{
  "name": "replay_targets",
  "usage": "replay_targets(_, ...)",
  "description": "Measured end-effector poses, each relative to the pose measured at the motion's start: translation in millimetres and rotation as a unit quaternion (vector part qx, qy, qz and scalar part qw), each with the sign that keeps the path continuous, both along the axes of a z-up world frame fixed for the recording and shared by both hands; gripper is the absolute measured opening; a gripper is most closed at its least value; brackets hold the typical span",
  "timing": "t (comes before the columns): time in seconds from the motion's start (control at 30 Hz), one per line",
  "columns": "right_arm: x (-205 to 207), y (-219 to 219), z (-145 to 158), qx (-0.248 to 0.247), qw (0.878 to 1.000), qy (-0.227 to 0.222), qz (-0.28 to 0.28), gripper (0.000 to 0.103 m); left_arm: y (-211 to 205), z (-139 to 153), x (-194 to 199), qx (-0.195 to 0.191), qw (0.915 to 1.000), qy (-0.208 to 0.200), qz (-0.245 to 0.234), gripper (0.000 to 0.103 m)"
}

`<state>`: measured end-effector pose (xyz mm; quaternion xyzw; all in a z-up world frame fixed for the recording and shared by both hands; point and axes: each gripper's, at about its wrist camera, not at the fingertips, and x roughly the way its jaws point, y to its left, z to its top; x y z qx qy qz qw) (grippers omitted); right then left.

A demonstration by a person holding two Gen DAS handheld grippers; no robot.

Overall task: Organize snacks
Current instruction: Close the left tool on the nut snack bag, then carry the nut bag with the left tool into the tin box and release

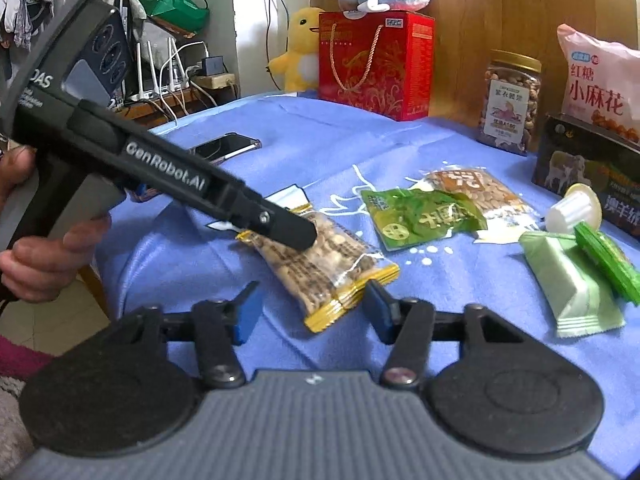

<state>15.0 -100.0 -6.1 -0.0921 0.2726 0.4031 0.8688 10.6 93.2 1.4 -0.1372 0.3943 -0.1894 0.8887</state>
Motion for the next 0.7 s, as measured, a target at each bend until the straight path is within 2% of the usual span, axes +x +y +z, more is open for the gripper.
replay_targets(0.2,-1.9,-41.7,0.0,0.012,0.999,0.009,-0.038,0.043,-43.4,0.6,6.3,0.002,0.9984,0.002,-0.056,0.046)
replay_targets(0.33,-11.4,-82.3,-1.1,0.022,0.996,0.008,-0.081,0.041,-82.9,2.5,17.7,0.010,0.9937,0.008,-0.112,0.046)
replay_targets(0.53,-20.1,-147.7,-8.8,0.039,0.985,0.014,-0.166,0.041,-162.9,4.7,30.1,0.045,0.9787,0.002,-0.200,0.047)
replay_targets(0.7,-27.1,-184.7,-13.4,0.035,0.975,0.000,-0.221,0.041,-220.4,4.5,38.2,0.067,0.9660,-0.009,-0.250,0.047)
